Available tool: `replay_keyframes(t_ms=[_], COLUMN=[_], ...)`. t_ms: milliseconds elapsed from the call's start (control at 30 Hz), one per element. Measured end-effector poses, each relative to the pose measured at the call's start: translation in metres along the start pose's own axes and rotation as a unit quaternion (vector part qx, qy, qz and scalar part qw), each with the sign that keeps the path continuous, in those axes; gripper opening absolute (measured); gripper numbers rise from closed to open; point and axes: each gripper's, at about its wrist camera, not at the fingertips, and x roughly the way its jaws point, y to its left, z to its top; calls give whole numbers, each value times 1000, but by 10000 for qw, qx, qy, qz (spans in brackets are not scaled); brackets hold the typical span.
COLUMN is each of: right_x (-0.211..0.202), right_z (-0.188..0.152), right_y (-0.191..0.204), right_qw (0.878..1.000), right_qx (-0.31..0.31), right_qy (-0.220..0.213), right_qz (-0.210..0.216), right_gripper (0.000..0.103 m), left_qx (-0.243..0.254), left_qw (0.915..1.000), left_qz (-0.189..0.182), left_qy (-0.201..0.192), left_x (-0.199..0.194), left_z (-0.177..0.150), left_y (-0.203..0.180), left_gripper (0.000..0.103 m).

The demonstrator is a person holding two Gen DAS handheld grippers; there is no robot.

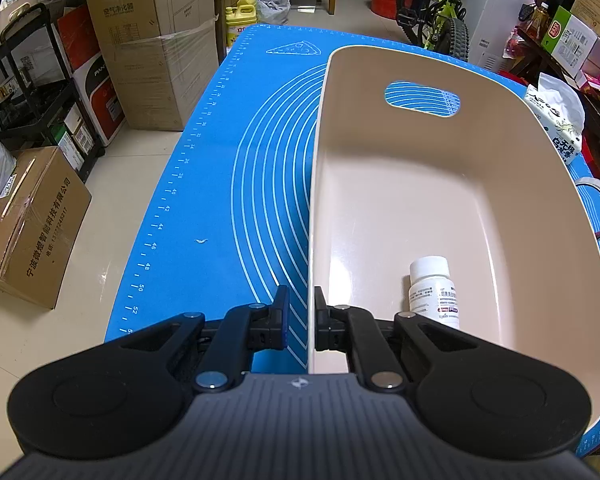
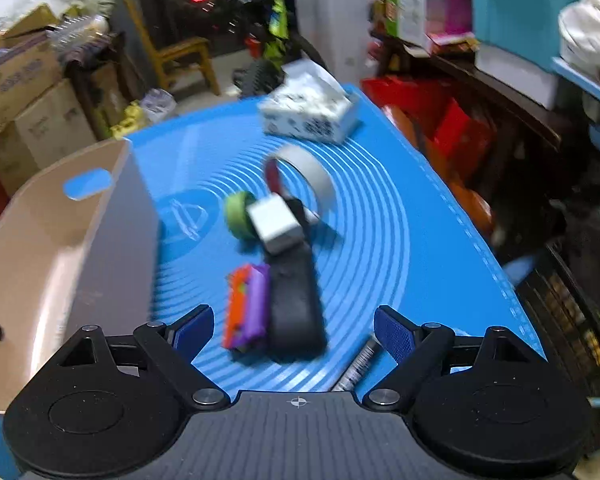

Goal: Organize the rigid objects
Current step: 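Move the right gripper to the black marker and grasp it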

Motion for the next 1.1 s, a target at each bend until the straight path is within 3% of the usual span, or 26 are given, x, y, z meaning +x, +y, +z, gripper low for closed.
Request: replay_keyframes(t_ms=[333, 533, 800, 933, 1100], right_x=[31, 41, 45, 45, 42], right_z=[-22, -29, -36, -37, -37], right_y=[-18, -18, 1, 0, -4], right_qw=[9959, 9941, 9944, 9947, 9951], right_qx=[398, 393, -210, -196, -107], right_qy=[765, 944, 824, 791, 722], right_qz=[-255, -352, -629, -632, -674], right_gripper=[83, 71, 64, 61, 44], left_qx=[-15, -33, -17, -8, -22], left_qw=[10000, 10000, 10000, 10000, 10000], left_qz=[9, -2, -3, 10, 27], left_qy=[-2, 1, -5, -9, -13], left_x=[0, -1, -1, -1, -1], left_z=[0, 1, 1, 1, 1], left_y=[1, 2, 4, 4, 5], left_gripper=[15, 15, 17, 17, 22])
